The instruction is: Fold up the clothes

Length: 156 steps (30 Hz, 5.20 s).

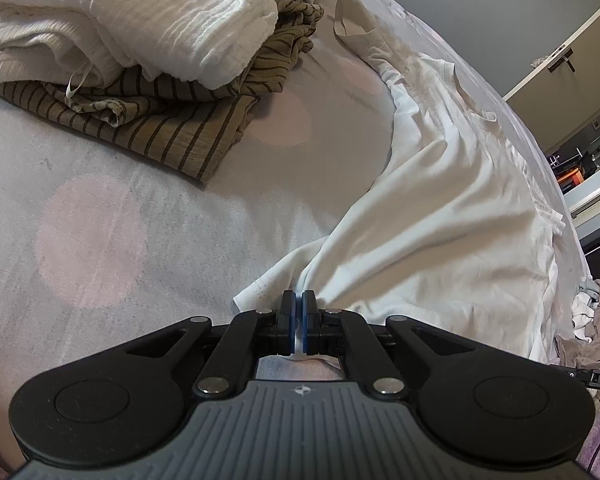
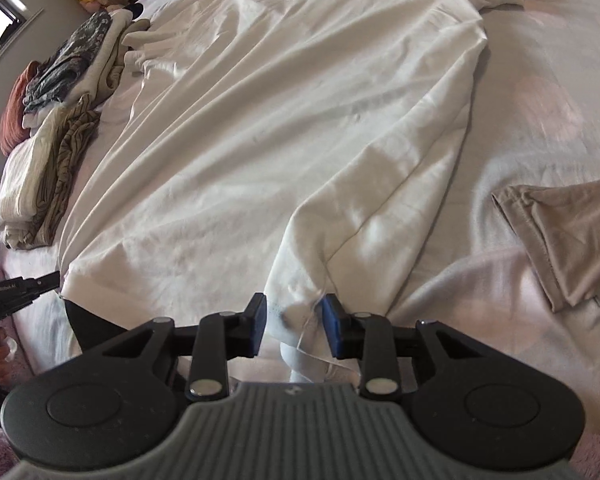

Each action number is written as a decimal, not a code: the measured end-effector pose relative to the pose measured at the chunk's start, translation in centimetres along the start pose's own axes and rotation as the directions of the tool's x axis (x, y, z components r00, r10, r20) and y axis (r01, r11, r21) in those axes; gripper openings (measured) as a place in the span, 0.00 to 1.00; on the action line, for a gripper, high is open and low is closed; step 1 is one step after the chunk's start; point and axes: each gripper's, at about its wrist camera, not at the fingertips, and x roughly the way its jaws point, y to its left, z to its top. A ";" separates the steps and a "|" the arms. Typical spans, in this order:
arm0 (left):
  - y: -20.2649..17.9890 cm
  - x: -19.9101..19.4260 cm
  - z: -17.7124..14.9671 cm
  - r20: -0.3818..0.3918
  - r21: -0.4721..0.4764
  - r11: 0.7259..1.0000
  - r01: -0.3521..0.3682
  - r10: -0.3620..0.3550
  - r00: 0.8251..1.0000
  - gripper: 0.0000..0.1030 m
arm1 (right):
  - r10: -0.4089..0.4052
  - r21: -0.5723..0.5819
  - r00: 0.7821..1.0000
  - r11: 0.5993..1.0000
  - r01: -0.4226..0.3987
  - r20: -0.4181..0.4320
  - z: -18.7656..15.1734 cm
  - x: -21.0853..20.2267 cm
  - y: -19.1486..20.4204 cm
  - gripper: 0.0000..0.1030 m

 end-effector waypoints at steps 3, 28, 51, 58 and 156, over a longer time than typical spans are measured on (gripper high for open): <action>0.1 -0.1 0.0 0.000 -0.006 1.000 0.002 -0.002 1.000 0.00 | 0.043 -0.062 0.999 0.997 -0.041 0.023 -0.2 0.0 1.3 0.34; 0.9 0.0 0.3 0.000 -0.030 0.999 0.017 -0.017 1.000 0.00 | -0.038 0.260 0.995 0.964 0.061 -0.095 1.0 2.8 -1.3 0.13; 0.3 -1.7 0.7 0.047 -0.014 0.999 0.036 -0.036 0.998 0.00 | -0.067 0.403 0.996 0.915 0.035 0.064 -1.5 -9.1 -8.5 0.09; -0.2 -2.7 0.6 0.060 -0.005 1.000 0.024 -0.024 0.998 0.00 | -0.054 0.276 0.996 0.961 0.033 0.070 -0.3 -5.8 -4.4 0.49; -2.7 -6.2 -1.1 -0.022 0.172 0.982 0.076 -0.073 0.997 0.01 | -0.165 0.440 0.984 0.890 0.118 0.070 -2.5 -12.0 -11.8 0.06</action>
